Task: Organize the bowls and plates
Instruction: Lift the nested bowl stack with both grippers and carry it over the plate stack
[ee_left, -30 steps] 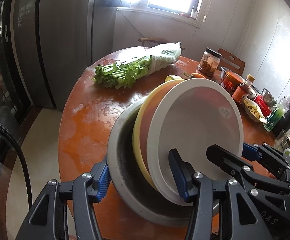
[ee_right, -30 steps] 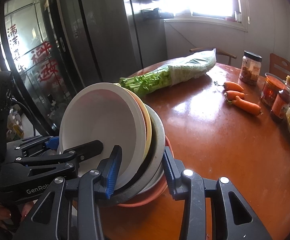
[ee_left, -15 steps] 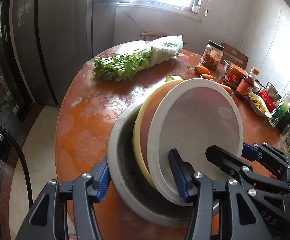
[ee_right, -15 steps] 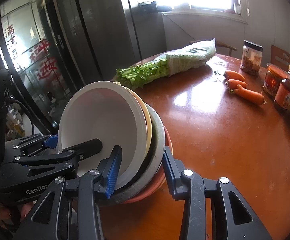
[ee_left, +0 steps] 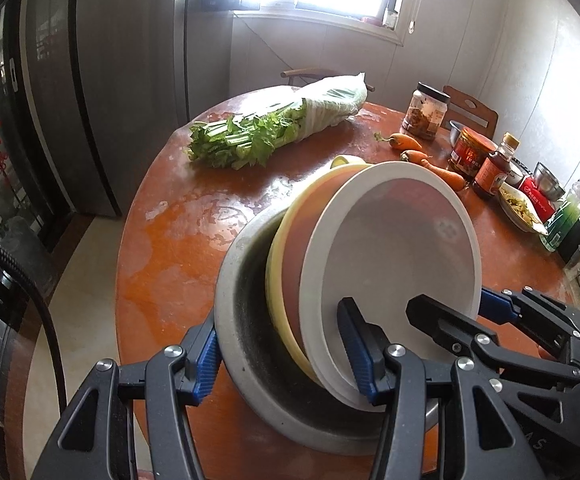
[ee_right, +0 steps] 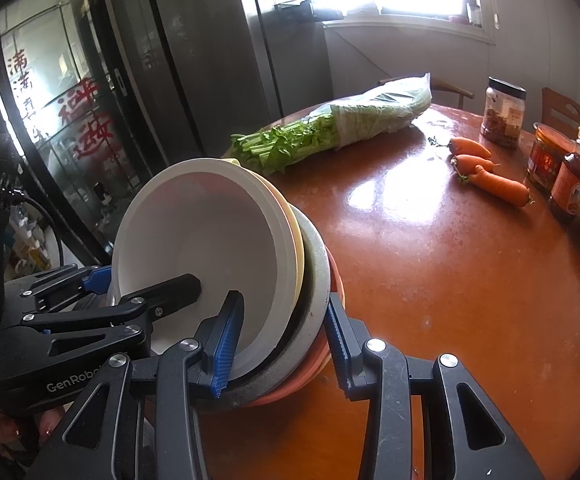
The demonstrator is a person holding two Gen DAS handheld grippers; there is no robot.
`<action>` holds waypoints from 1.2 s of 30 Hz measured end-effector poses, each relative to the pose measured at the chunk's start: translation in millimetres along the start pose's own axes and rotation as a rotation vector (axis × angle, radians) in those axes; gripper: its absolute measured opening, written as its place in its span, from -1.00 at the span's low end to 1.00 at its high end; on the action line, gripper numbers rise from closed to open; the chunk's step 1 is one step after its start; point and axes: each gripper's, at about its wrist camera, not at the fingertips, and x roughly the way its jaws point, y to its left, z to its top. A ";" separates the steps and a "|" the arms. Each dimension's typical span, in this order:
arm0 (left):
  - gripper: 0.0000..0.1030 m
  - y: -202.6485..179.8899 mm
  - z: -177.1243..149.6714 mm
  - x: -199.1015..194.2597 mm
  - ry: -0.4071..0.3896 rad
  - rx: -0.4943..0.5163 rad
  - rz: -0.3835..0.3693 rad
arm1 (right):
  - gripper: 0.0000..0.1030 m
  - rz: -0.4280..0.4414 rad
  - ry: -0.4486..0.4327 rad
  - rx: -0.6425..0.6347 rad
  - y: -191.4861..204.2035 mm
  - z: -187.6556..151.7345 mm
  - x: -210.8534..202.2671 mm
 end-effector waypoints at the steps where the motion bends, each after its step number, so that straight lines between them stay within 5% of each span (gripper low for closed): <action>1: 0.04 -0.4 -0.3 0.0 0.000 0.002 0.004 | -0.18 0.000 0.002 0.000 0.0 -0.2 0.7; 36: 0.06 4.5 -1.1 13.4 0.030 -0.009 0.027 | -0.12 -0.018 0.044 0.015 -1.9 -2.5 15.6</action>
